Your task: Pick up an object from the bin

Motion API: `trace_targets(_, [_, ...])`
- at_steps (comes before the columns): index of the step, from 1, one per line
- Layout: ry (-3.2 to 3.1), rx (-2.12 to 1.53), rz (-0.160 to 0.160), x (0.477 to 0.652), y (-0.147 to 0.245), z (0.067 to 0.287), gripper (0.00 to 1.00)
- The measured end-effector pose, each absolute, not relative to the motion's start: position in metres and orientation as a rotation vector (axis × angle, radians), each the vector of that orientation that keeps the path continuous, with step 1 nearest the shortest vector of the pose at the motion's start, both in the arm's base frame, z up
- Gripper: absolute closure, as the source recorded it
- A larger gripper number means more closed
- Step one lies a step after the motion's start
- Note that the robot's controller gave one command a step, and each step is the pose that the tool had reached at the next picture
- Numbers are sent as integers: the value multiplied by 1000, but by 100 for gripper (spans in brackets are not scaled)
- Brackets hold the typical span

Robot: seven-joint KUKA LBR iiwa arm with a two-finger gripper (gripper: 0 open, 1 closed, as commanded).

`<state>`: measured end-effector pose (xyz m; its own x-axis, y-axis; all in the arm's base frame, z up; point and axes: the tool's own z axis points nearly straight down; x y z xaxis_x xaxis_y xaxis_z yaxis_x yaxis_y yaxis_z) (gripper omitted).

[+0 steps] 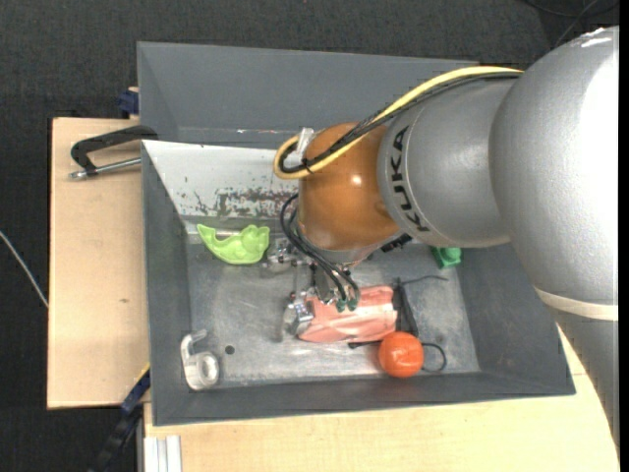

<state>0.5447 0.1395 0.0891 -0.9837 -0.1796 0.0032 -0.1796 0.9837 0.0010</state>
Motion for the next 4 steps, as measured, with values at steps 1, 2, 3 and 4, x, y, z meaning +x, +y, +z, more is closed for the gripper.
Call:
trace_targets(1, [-3128,281,-2,546,139,90,0])
trace_targets(2, [-3116,393,-9,534,104,94,0])
trace_targets(3, [-3121,340,-8,525,66,89,0])
trace_targets(4, [-3118,377,-7,512,47,80,0])
